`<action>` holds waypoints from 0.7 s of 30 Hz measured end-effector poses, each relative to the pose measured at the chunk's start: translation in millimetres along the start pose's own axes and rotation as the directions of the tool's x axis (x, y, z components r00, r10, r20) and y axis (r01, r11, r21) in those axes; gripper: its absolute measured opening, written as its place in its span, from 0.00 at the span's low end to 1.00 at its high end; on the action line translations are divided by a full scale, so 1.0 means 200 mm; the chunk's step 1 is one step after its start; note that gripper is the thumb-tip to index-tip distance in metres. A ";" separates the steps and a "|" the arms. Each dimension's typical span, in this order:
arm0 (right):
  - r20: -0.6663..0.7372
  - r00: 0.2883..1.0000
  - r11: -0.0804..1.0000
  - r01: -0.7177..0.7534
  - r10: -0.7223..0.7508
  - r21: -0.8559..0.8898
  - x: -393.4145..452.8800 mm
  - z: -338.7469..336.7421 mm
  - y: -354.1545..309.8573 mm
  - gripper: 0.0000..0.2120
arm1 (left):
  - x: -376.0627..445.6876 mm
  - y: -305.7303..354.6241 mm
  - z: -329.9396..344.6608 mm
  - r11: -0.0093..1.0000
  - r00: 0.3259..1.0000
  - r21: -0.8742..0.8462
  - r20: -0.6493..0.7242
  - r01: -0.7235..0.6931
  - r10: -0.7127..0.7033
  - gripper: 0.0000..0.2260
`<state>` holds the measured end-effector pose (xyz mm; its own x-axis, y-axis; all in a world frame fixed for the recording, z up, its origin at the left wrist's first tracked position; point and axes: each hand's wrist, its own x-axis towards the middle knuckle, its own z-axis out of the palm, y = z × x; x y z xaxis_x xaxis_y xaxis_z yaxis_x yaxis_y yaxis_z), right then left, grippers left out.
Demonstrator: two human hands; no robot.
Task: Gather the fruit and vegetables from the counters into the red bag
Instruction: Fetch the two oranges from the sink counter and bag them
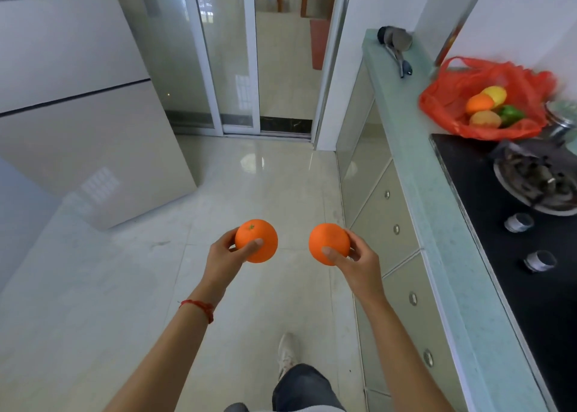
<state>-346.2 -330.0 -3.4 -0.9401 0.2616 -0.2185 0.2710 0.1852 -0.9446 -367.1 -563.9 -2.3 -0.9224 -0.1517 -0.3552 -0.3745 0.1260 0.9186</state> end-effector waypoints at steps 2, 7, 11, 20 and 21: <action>0.013 1.000 1.000 0.005 -0.005 -0.002 0.19 -0.01 -0.06 0.42 | 0.16 0.10 0.06 1.000 1.000 -0.003 -0.005 -0.004 0.004 0.23; 0.011 1.000 1.000 0.007 -0.007 0.002 0.60 0.00 -0.22 0.40 | 0.50 0.31 0.17 1.000 1.000 -0.006 0.001 -0.016 0.016 0.22; 0.015 1.000 1.000 -0.012 0.012 -0.002 0.88 0.05 -0.28 0.38 | 0.78 0.43 0.22 1.000 1.000 -0.012 -0.008 -0.022 0.022 0.20; -0.049 0.998 0.999 -0.036 0.037 0.009 1.57 0.27 -0.44 0.42 | 1.59 0.68 0.25 0.999 0.998 -0.002 0.055 -0.042 0.042 0.21; -0.064 0.997 0.999 -0.039 0.040 0.012 1.64 0.30 -0.47 0.43 | 1.69 0.71 0.24 0.999 0.997 -0.001 0.067 -0.040 0.040 0.23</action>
<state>-692.6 -318.5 -0.6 -0.9135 0.3288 -0.2395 0.3047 0.1630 -0.9384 -736.1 -550.1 0.5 -0.9407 -0.0810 -0.3293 -0.3376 0.1306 0.9322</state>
